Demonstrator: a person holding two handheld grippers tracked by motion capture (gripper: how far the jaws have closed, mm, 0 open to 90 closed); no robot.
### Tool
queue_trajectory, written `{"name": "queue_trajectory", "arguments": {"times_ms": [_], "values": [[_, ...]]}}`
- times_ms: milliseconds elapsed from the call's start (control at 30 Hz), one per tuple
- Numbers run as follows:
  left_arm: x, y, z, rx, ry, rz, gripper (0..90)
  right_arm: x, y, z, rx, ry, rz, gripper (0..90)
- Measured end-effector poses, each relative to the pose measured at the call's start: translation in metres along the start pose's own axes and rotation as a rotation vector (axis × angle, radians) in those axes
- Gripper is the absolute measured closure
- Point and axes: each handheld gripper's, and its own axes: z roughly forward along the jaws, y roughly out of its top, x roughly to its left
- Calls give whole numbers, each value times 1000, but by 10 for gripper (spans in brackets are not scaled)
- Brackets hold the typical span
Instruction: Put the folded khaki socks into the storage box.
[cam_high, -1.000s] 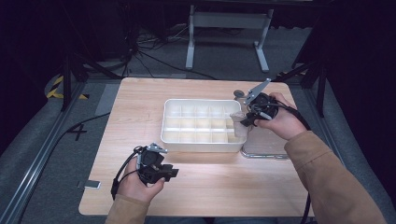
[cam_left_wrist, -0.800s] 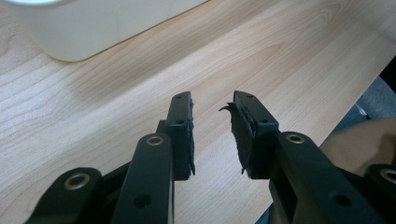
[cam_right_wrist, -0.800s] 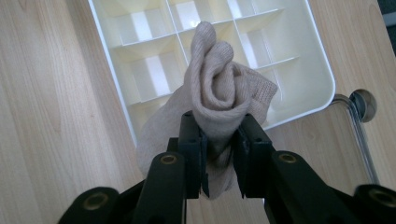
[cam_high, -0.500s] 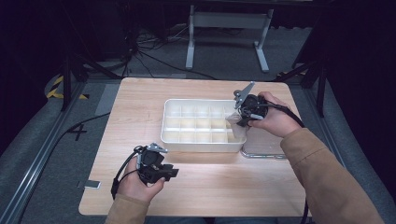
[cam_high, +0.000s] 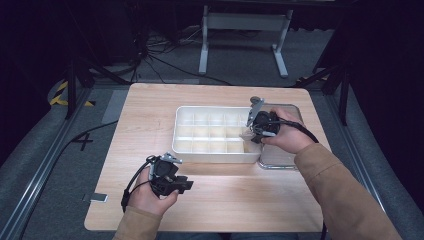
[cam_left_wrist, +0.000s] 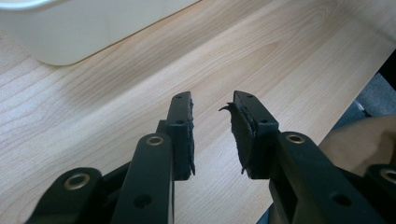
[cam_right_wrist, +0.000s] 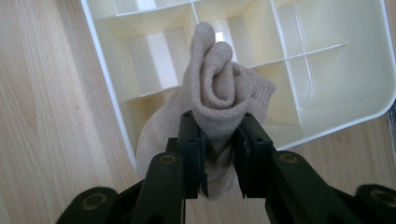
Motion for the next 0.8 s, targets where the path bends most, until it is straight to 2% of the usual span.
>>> {"name": "queue_trajectory", "arguments": {"times_ms": [67, 200, 400, 467, 667, 800], "values": [[0, 0, 0, -2, -1, 0, 691, 1, 0, 4, 10, -17, -7, 743], [-1, 0, 0, -2, 1, 0, 691, 3, 0, 11, 29, -20, -15, 743], [0, 0, 0, -2, -1, -1, 689, 7, 4, 21, 78, -12, -36, 745], [0, 0, -1, -2, -1, -3, 689, 9, 5, 30, 108, -4, -46, 747], [0, 0, 0, 1, -1, 1, 689, 9, 3, 38, 133, 20, -19, 748], [0, 0, 1, 2, -1, 3, 689, 9, 1, 43, 129, 28, -1, 747]]}}
